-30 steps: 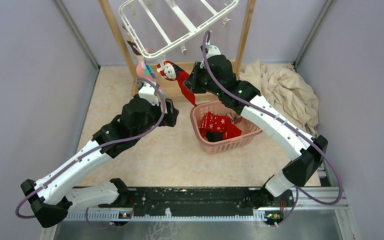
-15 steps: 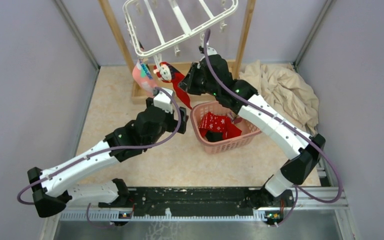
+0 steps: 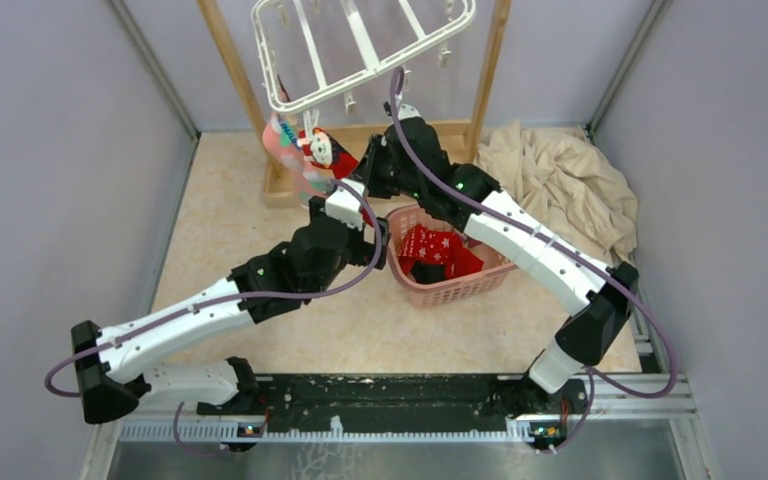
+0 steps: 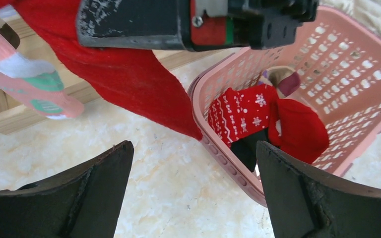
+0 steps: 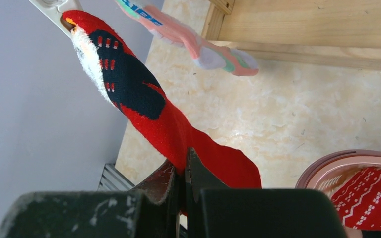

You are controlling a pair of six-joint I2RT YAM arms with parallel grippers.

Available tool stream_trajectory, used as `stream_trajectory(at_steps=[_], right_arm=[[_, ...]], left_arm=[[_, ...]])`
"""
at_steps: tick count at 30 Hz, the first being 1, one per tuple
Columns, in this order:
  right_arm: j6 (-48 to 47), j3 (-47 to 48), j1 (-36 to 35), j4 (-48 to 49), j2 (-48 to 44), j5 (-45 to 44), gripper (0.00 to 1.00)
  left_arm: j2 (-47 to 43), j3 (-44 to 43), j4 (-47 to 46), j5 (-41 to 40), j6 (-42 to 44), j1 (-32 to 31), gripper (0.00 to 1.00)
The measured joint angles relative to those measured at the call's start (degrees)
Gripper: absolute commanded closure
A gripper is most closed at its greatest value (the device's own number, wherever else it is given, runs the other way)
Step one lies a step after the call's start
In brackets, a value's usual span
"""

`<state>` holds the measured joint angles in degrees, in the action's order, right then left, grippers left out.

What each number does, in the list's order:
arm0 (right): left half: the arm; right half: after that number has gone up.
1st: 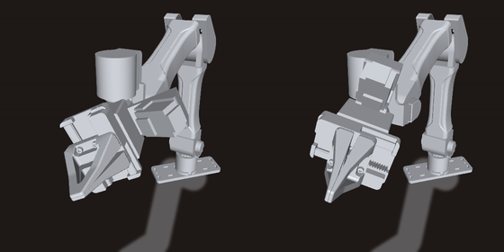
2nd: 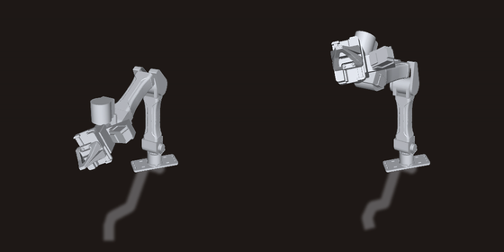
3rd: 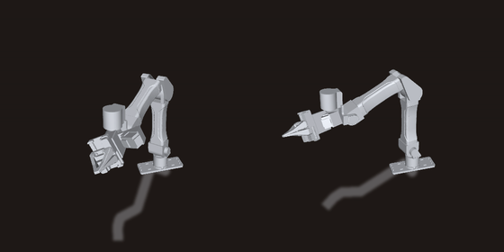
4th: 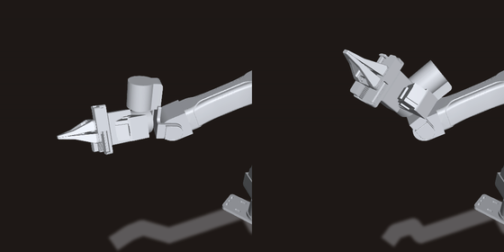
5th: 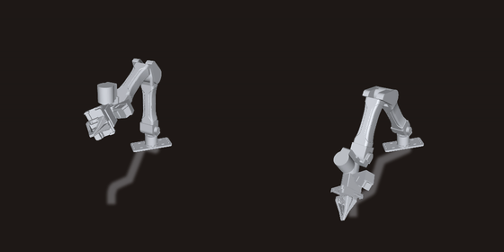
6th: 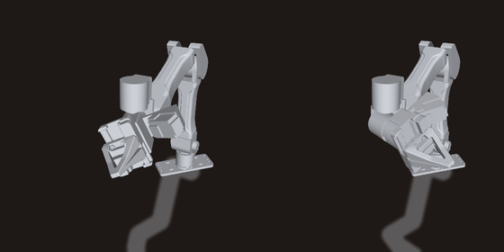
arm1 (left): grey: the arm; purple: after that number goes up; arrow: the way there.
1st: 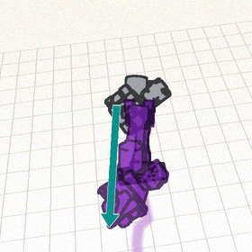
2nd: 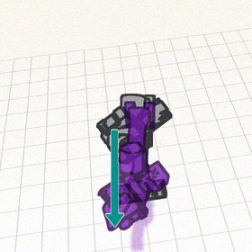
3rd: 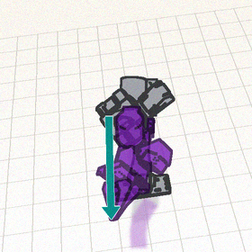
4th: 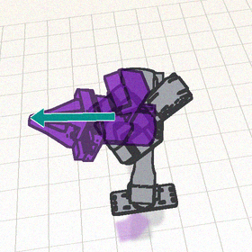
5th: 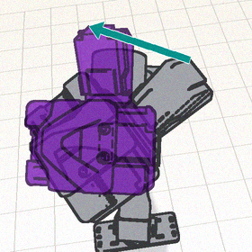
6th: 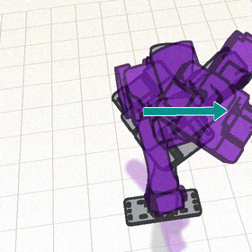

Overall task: Remove the socks clipped to the hanger
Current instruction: Remove the sock from the hanger.

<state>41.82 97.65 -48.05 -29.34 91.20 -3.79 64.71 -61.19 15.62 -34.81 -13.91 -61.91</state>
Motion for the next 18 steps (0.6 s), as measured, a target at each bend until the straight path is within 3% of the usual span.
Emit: stream_trajectory(at_steps=[9,16,18], right_arm=[[1.0,0.0,-0.5,0.2,0.0,0.0,1.0],[1.5,0.0,-1.1,0.2,0.0,0.1,1.0],[1.7,0.0,-1.1,0.2,0.0,0.2,1.0]], left_arm=[[4.2,0.0,0.8,-6.4,-2.0,-0.3,0.02],[4.2,0.0,-0.9,-10.0,-2.0,-0.9,0.33],[4.2,0.0,-1.3,-10.5,-1.8,-0.9,0.38]])
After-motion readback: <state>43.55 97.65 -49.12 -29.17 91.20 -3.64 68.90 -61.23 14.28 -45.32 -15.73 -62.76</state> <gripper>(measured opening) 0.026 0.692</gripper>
